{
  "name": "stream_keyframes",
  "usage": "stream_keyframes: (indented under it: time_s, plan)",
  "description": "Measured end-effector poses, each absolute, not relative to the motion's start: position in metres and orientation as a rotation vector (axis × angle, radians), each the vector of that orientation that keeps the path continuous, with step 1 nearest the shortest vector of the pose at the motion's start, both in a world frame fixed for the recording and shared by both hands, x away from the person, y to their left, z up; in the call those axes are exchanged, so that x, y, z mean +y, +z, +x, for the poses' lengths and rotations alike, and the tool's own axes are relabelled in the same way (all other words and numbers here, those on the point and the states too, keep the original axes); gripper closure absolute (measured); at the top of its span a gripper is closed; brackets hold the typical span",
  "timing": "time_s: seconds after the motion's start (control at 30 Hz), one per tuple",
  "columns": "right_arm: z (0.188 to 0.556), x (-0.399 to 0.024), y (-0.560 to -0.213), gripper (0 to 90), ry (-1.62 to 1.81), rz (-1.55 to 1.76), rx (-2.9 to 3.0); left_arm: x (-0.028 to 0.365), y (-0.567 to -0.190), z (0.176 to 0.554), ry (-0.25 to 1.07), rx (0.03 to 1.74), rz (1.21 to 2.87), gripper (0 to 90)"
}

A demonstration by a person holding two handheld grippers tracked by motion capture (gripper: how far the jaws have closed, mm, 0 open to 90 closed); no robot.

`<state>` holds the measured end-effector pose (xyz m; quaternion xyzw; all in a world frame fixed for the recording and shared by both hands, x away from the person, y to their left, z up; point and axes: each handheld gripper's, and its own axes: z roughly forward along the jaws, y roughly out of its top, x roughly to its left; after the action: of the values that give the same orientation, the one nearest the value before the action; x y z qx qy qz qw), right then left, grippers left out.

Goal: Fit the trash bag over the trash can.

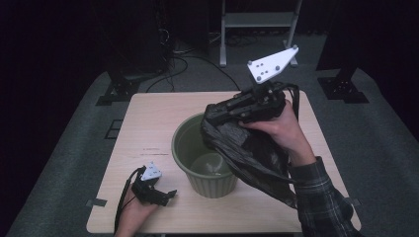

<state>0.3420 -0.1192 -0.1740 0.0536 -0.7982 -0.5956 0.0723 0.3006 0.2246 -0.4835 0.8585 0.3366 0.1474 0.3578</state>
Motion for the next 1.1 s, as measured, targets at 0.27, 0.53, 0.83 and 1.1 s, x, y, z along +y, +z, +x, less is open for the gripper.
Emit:
stream_keyframes:
  time_s: [0.27,0.53,0.83,1.1]
  plan:
    - [0.353,-0.087,-0.171,88.2,-1.779,0.197,-2.353,0.224,-0.484,0.301,0.379,0.864,2.215,0.0]
    - [0.364,-0.056,-0.173,88.2,-1.749,0.225,-2.321,0.224,-0.484,0.301,0.380,0.861,2.216,0.0]
    - [0.376,-0.031,-0.184,88.2,-1.739,0.222,-2.278,0.224,-0.484,0.301,0.379,0.858,2.219,0.0]
    - [0.387,-0.042,-0.200,88.1,-1.741,0.143,-2.296,0.224,-0.483,0.300,0.376,0.859,2.219,0.0]
